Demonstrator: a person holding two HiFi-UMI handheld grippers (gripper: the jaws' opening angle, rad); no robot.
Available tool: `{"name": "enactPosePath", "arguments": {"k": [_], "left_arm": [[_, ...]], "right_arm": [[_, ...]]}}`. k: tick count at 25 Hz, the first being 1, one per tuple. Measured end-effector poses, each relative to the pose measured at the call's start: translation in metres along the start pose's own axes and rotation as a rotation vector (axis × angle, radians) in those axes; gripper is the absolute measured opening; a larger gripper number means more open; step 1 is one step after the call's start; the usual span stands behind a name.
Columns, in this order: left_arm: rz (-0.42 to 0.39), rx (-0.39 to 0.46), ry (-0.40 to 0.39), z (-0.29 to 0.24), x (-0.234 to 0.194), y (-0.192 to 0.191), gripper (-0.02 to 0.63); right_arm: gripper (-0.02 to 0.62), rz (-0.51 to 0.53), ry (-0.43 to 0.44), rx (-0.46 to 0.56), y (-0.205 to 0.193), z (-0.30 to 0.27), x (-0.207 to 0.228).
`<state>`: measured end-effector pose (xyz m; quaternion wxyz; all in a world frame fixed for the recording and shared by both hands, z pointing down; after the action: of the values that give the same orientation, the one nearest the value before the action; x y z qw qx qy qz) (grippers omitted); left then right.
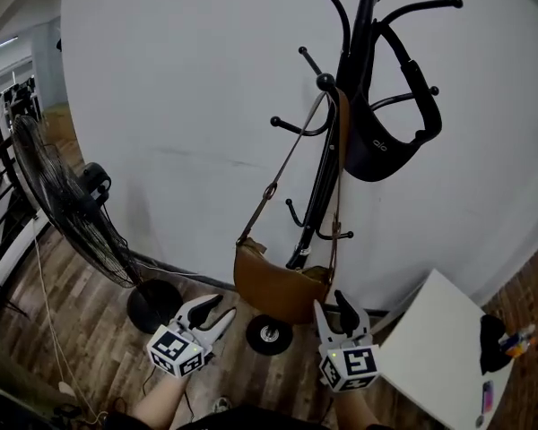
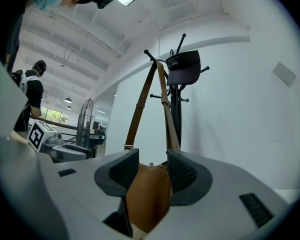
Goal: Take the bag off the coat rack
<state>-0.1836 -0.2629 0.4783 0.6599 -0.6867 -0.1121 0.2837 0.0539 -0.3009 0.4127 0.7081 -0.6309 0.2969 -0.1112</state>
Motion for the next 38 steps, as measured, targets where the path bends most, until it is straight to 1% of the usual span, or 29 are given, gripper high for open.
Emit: {"name": "enactPosePath", "arguments": {"k": [2, 7, 10, 14, 17, 24, 26, 29, 34, 37, 38], "left_arm": [[-0.007, -0.002, -0.021, -0.005, -0.012, 0.007, 0.156], [-0.042, -0.008, -0.112, -0.021, -0.036, 0.024, 0.163], [-0.066, -0.008, -0.157, -0.030, -0.047, 0.031, 0.166], [-0.092, -0.005, -0.198, -0.045, -0.058, 0.040, 0.167], [-0.089, 0.012, -0.206, -0.059, -0.063, 0.050, 0.170], [-0.146, 0.069, -0.241, -0.098, -0.059, 0.080, 0.175], [-0.167, 0.086, -0.238, -0.107, -0.058, 0.089, 0.175], [-0.173, 0.103, -0.229, -0.116, -0.057, 0.098, 0.175], [-0.197, 0.116, -0.222, -0.126, -0.055, 0.104, 0.179], [-0.211, 0.117, -0.215, -0.132, -0.056, 0.105, 0.179], [-0.213, 0.119, -0.210, -0.134, -0.057, 0.105, 0.169]], "right_arm": [[0.160, 0.009, -0.042, 0.003, 0.004, -0.005, 0.001], [0.160, 0.026, -0.171, 0.003, 0.012, -0.014, 0.002], [0.160, 0.044, -0.234, 0.007, 0.017, -0.019, 0.001], [0.160, 0.066, -0.310, 0.012, 0.024, -0.024, 0.003], [0.159, 0.073, -0.350, 0.011, 0.028, -0.030, 0.006], [0.158, 0.120, -0.384, 0.026, 0.042, -0.046, 0.025], [0.158, 0.129, -0.373, 0.036, 0.045, -0.053, 0.029], [0.156, 0.139, -0.356, 0.048, 0.048, -0.060, 0.033], [0.144, 0.142, -0.332, 0.071, 0.051, -0.064, 0.036], [0.125, 0.147, -0.321, 0.083, 0.051, -0.066, 0.038], [0.101, 0.149, -0.318, 0.087, 0.051, -0.067, 0.039]]}}
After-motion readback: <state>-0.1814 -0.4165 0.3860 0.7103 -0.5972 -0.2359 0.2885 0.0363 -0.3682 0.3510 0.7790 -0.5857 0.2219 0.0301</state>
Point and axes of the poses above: the fingertips, and each gripper's own axes: z backward along the fingers, x to its right, y out of its top, the point moved 4 cm from there along z, backward along the fingers, and after that the axes turned 11 degrees about z, right-handed, at the moved point
